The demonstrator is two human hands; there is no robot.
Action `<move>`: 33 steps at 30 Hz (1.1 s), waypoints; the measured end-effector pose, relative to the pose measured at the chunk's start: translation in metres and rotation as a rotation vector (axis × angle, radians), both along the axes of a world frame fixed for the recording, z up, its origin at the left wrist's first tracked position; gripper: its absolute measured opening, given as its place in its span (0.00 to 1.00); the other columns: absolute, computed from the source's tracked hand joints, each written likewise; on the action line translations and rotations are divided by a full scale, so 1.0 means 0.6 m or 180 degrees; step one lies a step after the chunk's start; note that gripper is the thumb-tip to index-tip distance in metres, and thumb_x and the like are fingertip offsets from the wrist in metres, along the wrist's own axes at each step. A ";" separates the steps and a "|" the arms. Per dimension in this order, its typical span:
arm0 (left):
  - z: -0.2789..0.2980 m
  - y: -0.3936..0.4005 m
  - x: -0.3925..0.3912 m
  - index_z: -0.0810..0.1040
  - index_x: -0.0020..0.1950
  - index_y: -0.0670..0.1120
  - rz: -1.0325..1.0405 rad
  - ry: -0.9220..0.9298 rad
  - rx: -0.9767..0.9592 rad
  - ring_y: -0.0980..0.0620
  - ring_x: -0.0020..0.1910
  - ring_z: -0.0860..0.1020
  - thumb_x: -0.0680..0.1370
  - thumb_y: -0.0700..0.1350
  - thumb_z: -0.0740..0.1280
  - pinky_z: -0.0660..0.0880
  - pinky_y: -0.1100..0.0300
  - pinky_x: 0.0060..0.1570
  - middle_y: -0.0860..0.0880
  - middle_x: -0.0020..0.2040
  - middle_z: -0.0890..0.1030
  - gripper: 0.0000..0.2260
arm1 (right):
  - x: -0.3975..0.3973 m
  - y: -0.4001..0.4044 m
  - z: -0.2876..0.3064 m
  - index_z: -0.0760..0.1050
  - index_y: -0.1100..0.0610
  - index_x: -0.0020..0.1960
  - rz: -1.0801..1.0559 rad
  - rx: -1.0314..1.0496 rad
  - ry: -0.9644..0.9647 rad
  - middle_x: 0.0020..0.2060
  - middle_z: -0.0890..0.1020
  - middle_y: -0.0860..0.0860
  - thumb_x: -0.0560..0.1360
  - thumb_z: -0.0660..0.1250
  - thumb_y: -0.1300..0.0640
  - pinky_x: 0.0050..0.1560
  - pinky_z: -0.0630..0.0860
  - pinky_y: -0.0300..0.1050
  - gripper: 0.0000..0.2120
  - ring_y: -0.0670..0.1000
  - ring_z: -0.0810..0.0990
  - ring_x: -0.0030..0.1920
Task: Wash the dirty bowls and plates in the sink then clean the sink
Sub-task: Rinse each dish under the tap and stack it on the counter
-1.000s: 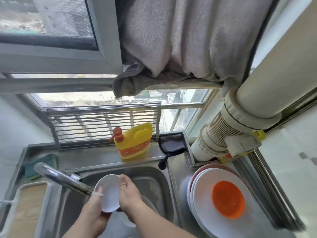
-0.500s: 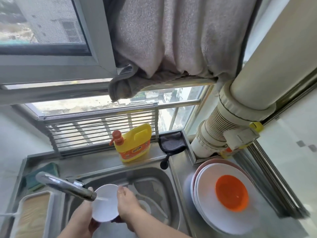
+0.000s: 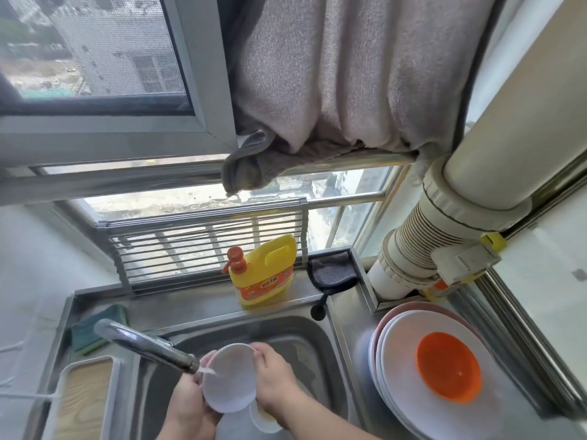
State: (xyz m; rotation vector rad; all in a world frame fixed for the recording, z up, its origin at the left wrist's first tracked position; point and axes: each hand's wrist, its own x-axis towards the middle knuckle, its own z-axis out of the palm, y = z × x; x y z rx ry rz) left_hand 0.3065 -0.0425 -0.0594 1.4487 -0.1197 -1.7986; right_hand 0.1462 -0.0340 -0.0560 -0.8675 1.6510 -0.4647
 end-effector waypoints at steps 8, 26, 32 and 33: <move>0.014 0.010 0.020 0.81 0.61 0.40 -0.0498 -0.0733 -0.0248 0.45 0.37 0.84 0.84 0.55 0.65 0.77 0.54 0.35 0.38 0.44 0.86 0.19 | 0.067 0.019 0.005 0.71 0.51 0.59 -0.1010 0.0952 -0.1167 0.56 0.76 0.54 0.86 0.54 0.41 0.43 0.86 0.55 0.15 0.60 0.82 0.53; 0.056 0.015 -0.017 0.81 0.55 0.50 -0.0345 -0.0480 0.0545 0.54 0.34 0.82 0.85 0.60 0.57 0.75 0.65 0.31 0.52 0.39 0.84 0.18 | 0.024 -0.006 0.023 0.76 0.50 0.60 -0.0579 0.1071 -0.0624 0.47 0.82 0.55 0.83 0.53 0.39 0.42 0.76 0.48 0.20 0.56 0.79 0.35; 0.042 0.018 -0.011 0.77 0.65 0.56 -0.0714 -0.0758 0.0106 0.49 0.52 0.79 0.85 0.50 0.60 0.77 0.57 0.47 0.49 0.61 0.81 0.11 | 0.045 0.036 -0.005 0.79 0.60 0.59 -0.1358 0.1771 -0.1557 0.33 0.80 0.56 0.84 0.52 0.37 0.31 0.71 0.41 0.30 0.54 0.77 0.30; 0.040 0.019 -0.006 0.77 0.64 0.55 -0.0652 -0.0840 0.0141 0.49 0.49 0.79 0.85 0.48 0.60 0.77 0.58 0.44 0.49 0.57 0.80 0.10 | 0.049 0.033 -0.003 0.79 0.61 0.59 -0.1269 0.1800 -0.1538 0.31 0.78 0.56 0.84 0.51 0.38 0.31 0.70 0.40 0.30 0.54 0.77 0.30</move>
